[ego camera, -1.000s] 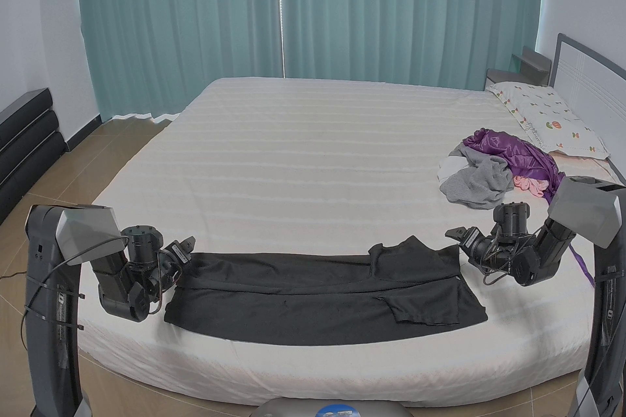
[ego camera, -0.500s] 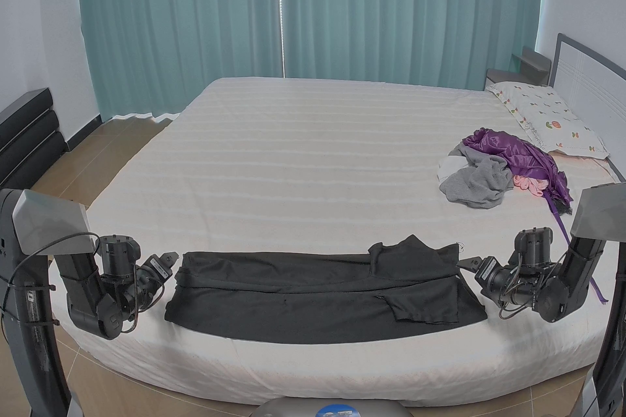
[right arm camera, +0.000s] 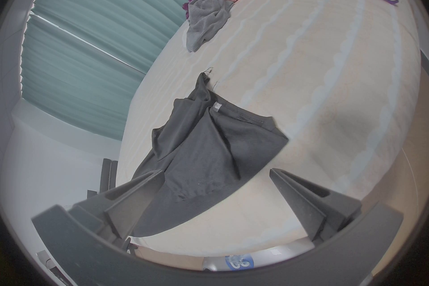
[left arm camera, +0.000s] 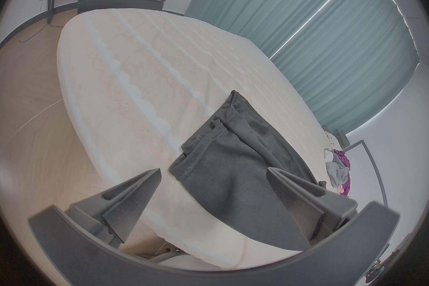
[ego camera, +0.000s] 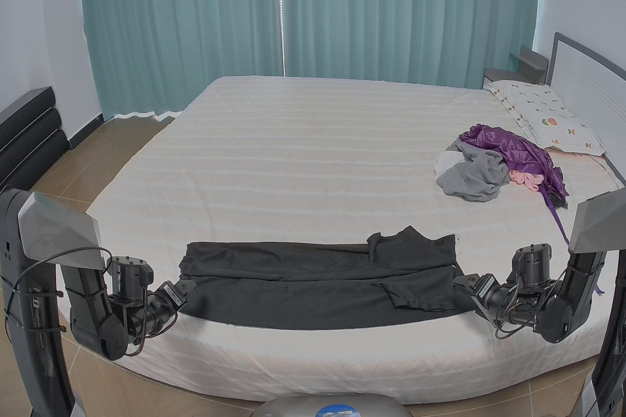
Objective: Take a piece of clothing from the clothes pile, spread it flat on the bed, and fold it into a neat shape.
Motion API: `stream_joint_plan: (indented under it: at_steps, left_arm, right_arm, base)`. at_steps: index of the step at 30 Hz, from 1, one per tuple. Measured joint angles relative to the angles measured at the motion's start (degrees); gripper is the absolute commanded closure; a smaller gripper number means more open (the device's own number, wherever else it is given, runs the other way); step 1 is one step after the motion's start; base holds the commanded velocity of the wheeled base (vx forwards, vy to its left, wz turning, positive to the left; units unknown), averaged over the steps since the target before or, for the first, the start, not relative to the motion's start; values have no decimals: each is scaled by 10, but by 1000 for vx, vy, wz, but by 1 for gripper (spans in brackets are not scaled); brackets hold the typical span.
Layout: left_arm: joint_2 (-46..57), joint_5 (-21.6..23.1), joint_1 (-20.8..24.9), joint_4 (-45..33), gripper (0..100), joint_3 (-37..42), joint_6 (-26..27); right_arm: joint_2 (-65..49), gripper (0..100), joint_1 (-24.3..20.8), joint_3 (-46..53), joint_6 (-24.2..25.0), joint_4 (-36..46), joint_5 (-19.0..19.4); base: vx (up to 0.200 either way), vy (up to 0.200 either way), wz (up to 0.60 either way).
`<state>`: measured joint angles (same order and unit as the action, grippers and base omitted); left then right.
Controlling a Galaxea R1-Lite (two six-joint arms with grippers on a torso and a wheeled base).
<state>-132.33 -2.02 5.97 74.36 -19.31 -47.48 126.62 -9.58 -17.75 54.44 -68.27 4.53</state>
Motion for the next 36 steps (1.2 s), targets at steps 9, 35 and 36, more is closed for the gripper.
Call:
stream_joint_plan:
  at_steps: [9, 35, 36]
  left_arm:
    - [-28, -32, 17, 0, 100, -30, 27]
    - [-53, -51, 19, 1, 100, -51, 30]
    - [-54, -51, 19, 1, 100, -51, 30]
  right_arm:
    - [5, 0, -10, 16, 0, 1, -31]
    - [92, 100, -38, -79, -4, 5, -84]
    - [92, 100, -38, -79, -4, 4, -84]
  base:
    - [0, 0, 0]
    - [0, 0, 0]
    - [0, 0, 0]
